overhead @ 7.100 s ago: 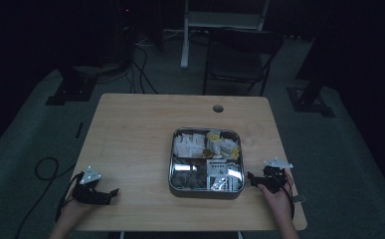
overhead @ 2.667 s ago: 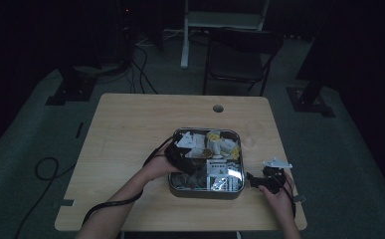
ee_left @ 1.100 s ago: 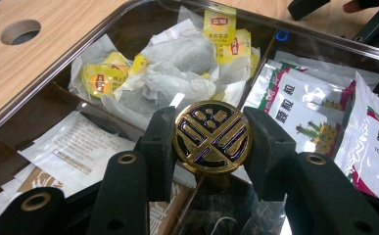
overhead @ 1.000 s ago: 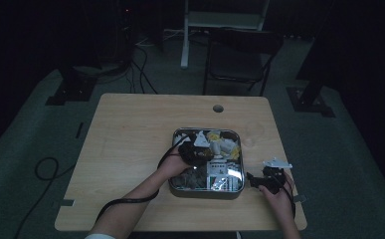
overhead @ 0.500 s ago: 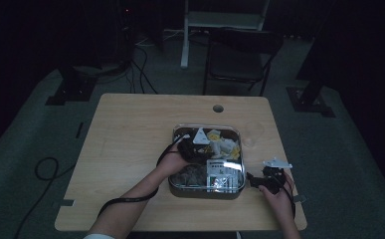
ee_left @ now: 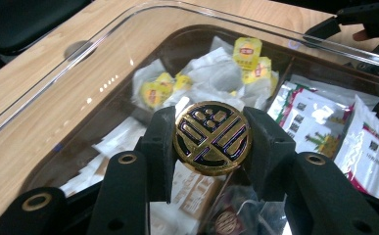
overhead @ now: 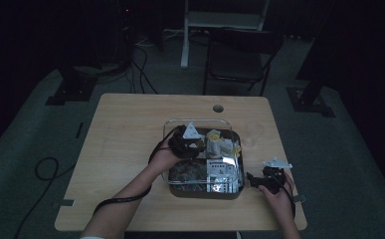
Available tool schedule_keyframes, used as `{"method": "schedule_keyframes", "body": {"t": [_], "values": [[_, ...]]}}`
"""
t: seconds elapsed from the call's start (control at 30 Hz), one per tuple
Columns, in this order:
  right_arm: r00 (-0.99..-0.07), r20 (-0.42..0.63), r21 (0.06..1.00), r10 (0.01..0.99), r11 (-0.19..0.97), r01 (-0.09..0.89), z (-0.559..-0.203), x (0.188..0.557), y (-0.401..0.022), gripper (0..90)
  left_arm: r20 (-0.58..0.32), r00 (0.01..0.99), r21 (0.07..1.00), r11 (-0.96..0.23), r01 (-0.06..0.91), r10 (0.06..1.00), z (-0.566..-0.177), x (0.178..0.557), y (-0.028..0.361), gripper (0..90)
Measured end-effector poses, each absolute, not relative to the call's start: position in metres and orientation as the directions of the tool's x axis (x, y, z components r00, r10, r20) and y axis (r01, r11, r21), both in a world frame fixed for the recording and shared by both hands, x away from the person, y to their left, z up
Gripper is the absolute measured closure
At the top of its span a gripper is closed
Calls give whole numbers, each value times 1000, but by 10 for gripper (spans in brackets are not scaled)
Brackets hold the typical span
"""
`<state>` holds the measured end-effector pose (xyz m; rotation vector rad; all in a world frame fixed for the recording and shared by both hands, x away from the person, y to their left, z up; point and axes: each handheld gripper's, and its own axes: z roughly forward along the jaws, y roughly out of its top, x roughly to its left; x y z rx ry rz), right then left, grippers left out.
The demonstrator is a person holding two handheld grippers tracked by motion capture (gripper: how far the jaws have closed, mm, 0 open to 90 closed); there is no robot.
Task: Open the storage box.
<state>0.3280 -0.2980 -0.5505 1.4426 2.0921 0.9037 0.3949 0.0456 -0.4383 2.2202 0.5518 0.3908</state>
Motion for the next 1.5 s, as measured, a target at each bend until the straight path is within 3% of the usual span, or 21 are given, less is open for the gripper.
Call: {"method": "schedule_keyframes", "body": {"t": [1.5], "values": [[-358,9,724,934,241,646,-550,328,-298,118,98,622,786,-444,430,776,-433,400,202,594]]}}
